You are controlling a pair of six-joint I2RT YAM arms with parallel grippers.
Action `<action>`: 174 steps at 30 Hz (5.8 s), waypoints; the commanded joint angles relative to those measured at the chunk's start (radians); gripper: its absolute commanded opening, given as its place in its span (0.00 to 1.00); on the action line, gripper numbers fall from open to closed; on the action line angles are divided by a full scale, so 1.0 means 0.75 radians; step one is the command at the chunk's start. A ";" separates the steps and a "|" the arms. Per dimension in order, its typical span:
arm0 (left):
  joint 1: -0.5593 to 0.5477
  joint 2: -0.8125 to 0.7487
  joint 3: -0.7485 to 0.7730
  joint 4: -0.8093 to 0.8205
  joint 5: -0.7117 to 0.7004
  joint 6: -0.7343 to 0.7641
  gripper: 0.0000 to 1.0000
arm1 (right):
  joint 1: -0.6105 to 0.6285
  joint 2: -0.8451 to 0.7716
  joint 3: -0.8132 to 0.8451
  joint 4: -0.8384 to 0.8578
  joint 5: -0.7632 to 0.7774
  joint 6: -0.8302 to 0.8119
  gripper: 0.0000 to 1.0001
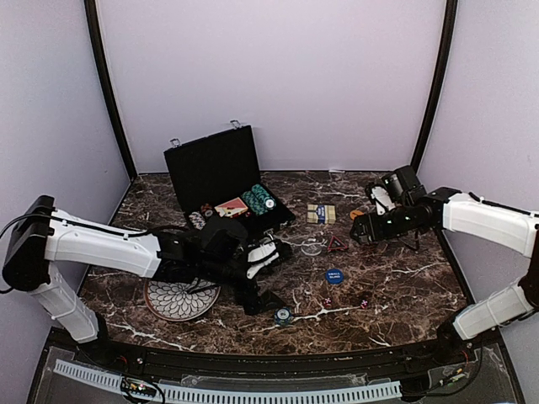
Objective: Pack up texas hold em set
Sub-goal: Pick up the pile of poker chips from the pile of poker chips, then pass from the left arm to the right
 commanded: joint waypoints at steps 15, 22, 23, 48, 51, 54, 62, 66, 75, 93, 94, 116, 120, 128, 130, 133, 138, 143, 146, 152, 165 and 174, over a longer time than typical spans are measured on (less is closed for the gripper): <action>-0.098 0.366 0.278 -0.334 0.130 0.326 0.89 | 0.019 -0.030 -0.074 0.073 -0.022 0.029 0.99; -0.098 0.442 0.318 -0.367 0.137 0.357 0.81 | 0.021 -0.011 -0.084 0.084 -0.059 0.031 0.98; -0.098 0.445 0.321 -0.367 0.138 0.358 0.80 | 0.021 -0.006 -0.083 0.083 -0.061 0.032 0.98; -0.099 0.488 0.322 -0.332 0.092 0.372 0.56 | 0.036 0.065 -0.067 0.081 -0.085 0.020 0.98; -0.098 0.492 0.323 -0.331 0.097 0.371 0.55 | 0.037 0.069 -0.069 0.079 -0.085 0.020 0.99; -0.098 0.496 0.327 -0.328 0.102 0.373 0.54 | 0.039 0.073 -0.067 0.075 -0.087 0.019 0.98; -0.098 0.509 0.331 -0.316 0.109 0.366 0.57 | 0.046 0.078 -0.064 0.062 -0.088 0.012 0.99; -0.098 0.510 0.333 -0.329 0.110 0.365 0.53 | 0.047 0.078 -0.067 0.060 -0.091 0.011 0.99; -0.098 0.475 0.334 -0.369 0.085 0.355 0.30 | 0.051 0.074 -0.058 0.046 -0.138 0.004 0.98; 0.007 0.283 0.476 -0.389 0.141 0.214 0.15 | 0.119 -0.116 -0.281 0.410 -0.795 0.465 0.89; 0.013 0.284 0.485 -0.397 0.135 0.197 0.15 | 0.132 -0.118 -0.294 0.441 -0.814 0.502 0.89; 0.047 0.256 0.563 -0.439 0.089 0.130 0.12 | 0.348 0.144 -0.460 1.292 -0.944 1.073 0.80; 0.047 0.258 0.563 -0.437 0.086 0.128 0.12 | 0.380 0.205 -0.468 1.372 -0.951 1.112 0.78; 0.047 0.255 0.563 -0.429 0.091 0.125 0.12 | 0.411 0.285 -0.494 1.553 -0.981 1.191 0.67; 0.047 0.255 0.563 -0.430 0.091 0.124 0.12 | 0.414 0.300 -0.506 1.588 -0.990 1.199 0.63; 0.047 0.255 0.562 -0.422 0.100 0.121 0.12 | 0.414 0.316 -0.532 1.652 -1.000 1.214 0.59; 0.047 0.256 0.559 -0.409 0.112 0.117 0.12 | 0.414 0.349 -0.562 1.757 -1.013 1.261 0.54; 0.047 0.261 0.557 -0.403 0.120 0.118 0.12 | 0.422 0.363 -0.566 1.796 -1.019 1.276 0.52; 0.047 0.263 0.555 -0.398 0.129 0.116 0.12 | 0.422 0.367 -0.563 1.818 -1.020 1.285 0.51; 0.047 0.267 0.553 -0.396 0.142 0.111 0.12 | 0.423 0.385 -0.562 1.845 -1.030 1.297 0.46; 0.047 0.274 0.549 -0.387 0.143 0.108 0.13 | 0.423 0.413 -0.566 1.889 -1.048 1.317 0.24; 0.049 0.220 0.503 -0.341 0.163 0.093 0.56 | 0.415 0.343 -0.491 1.647 -1.036 1.181 0.00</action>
